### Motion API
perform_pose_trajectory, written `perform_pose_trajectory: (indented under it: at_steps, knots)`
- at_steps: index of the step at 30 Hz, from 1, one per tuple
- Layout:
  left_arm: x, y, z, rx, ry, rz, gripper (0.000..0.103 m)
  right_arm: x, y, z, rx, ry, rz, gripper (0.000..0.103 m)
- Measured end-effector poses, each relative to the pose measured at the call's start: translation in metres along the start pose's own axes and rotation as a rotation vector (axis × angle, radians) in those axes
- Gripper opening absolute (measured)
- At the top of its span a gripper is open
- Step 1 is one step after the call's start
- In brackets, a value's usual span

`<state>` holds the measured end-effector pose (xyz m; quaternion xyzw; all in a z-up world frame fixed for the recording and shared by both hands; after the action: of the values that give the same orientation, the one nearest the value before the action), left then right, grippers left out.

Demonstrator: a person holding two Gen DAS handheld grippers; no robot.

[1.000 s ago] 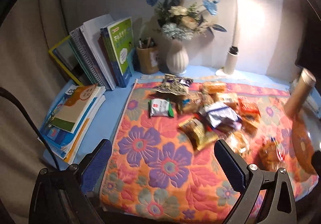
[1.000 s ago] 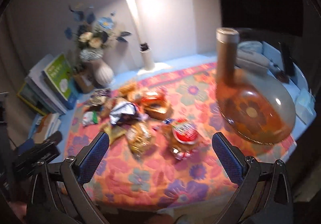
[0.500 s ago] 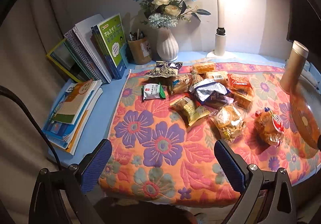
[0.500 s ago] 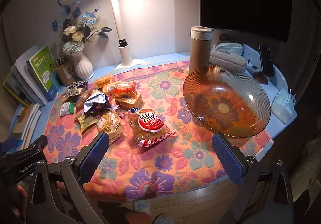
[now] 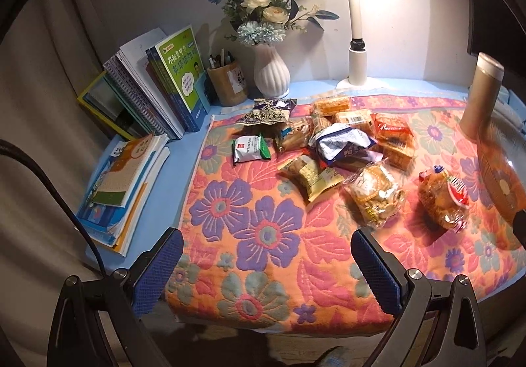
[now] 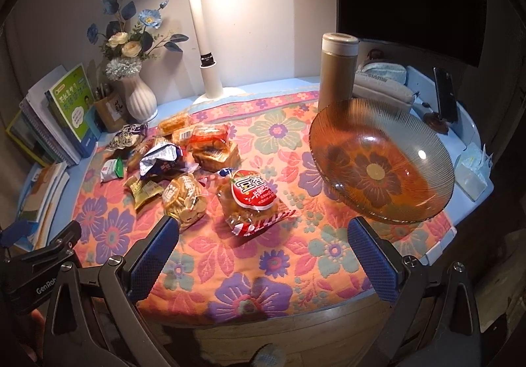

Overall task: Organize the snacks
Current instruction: 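Move both tools toward the snack pile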

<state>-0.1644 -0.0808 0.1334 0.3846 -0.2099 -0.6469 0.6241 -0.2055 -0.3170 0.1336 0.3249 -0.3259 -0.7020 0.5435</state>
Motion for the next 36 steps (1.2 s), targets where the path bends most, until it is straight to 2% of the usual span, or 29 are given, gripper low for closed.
perform_pose_trajectory:
  at_steps: [4, 10, 17, 25, 29, 36]
  knots:
    - [-0.01, -0.005, -0.005, -0.01, 0.02, -0.007, 0.101, -0.006, -0.006, -0.01, -0.033, 0.01, -0.005, 0.103]
    - [-0.027, -0.013, -0.021, -0.06, 0.024, 0.062, 0.101, -0.013, -0.015, -0.021, -0.069, 0.0, 0.017, 0.103]
    - [-0.03, 0.001, -0.039, -0.053, 0.01, 0.059, 0.101, -0.016, -0.007, -0.035, -0.076, -0.02, 0.005, 0.103]
    - [-0.029, 0.031, -0.094, -0.081, -0.063, 0.08, 0.101, -0.017, 0.02, -0.065, -0.094, -0.117, 0.039, 0.103]
    - [-0.034, 0.046, -0.116, -0.071, -0.085, 0.085, 0.101, -0.025, 0.031, -0.084, -0.112, -0.14, 0.04, 0.103]
    - [-0.061, 0.058, -0.161, -0.116, -0.105, 0.135, 0.101, -0.056, 0.035, -0.114, -0.156, -0.141, 0.071, 0.103]
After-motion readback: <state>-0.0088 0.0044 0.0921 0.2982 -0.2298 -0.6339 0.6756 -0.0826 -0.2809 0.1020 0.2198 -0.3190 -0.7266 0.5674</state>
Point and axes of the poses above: each gripper's, at about its wrist camera, not at the fingertips, and z roughly against the way its jaws point, x to its right, y to its top, the point moved 4 cm from there along -z, roughly the way its jaws point, and after that the axes turned 11 degrees about x, right-handed, at the moved point
